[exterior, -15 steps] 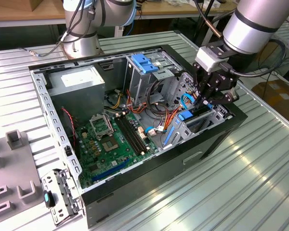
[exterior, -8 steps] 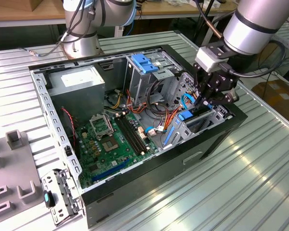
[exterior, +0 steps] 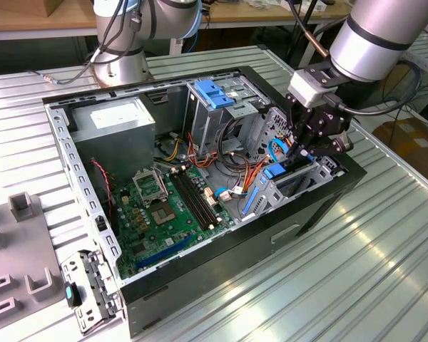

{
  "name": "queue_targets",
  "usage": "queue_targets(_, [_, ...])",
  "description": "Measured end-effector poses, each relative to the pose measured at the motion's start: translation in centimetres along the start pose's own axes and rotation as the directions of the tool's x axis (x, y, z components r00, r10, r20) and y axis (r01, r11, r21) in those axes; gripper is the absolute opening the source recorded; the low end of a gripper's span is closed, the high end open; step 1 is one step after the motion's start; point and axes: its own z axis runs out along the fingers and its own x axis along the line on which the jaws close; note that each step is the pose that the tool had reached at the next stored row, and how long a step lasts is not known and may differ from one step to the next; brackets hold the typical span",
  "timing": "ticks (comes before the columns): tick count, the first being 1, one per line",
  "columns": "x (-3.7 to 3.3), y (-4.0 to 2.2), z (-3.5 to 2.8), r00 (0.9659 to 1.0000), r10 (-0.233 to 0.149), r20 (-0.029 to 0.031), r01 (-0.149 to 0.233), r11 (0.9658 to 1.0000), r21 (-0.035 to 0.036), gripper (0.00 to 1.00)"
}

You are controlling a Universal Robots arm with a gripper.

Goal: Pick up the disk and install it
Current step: 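Insert the second disk wire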

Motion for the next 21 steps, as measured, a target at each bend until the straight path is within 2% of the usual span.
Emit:
queue_targets(14, [-0.1, 0.01, 0.22, 1.0, 0.001, -0.0002, -0.001, 1.0, 0.0, 0.16])
queue_targets(16, [-0.08, 0.02, 0.36, 1.0, 0.001, 0.0001, -0.001, 1.0, 0.0, 0.16])
queue_targets(18, [-0.04, 0.04, 0.77, 1.0, 0.002, -0.001, -0.002, 1.0, -0.0001, 0.16])
queue_targets(21, [-0.02, 0.04, 0.92, 1.0, 0.002, -0.0001, -0.002, 1.0, 0.0, 0.16])
